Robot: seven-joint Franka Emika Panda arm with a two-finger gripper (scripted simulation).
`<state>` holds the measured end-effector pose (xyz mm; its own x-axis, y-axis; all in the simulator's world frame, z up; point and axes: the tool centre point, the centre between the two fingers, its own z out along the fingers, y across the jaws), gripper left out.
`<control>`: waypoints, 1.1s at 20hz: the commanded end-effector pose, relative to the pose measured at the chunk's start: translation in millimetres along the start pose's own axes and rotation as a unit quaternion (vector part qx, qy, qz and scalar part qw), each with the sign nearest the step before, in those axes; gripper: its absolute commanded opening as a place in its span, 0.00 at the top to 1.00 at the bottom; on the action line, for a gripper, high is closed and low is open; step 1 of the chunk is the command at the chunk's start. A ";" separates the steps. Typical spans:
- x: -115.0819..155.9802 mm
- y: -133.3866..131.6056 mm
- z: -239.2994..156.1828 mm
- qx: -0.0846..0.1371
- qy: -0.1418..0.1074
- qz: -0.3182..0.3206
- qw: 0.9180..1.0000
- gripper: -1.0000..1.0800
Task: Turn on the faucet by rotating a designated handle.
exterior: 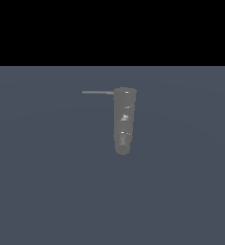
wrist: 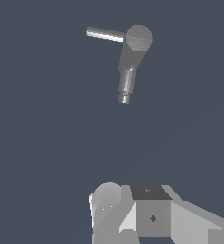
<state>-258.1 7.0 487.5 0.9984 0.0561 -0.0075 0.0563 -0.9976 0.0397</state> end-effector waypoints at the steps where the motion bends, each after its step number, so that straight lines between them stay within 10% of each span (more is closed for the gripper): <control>1: 0.0 0.0 0.0 0.000 0.000 0.000 1.000 1.00; 22: 31.4 -44.2 39.0 0.003 -0.003 0.118 0.993 1.00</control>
<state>-233.6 45.8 452.2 0.9889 -0.1486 -0.0040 -0.1484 -0.9883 0.0355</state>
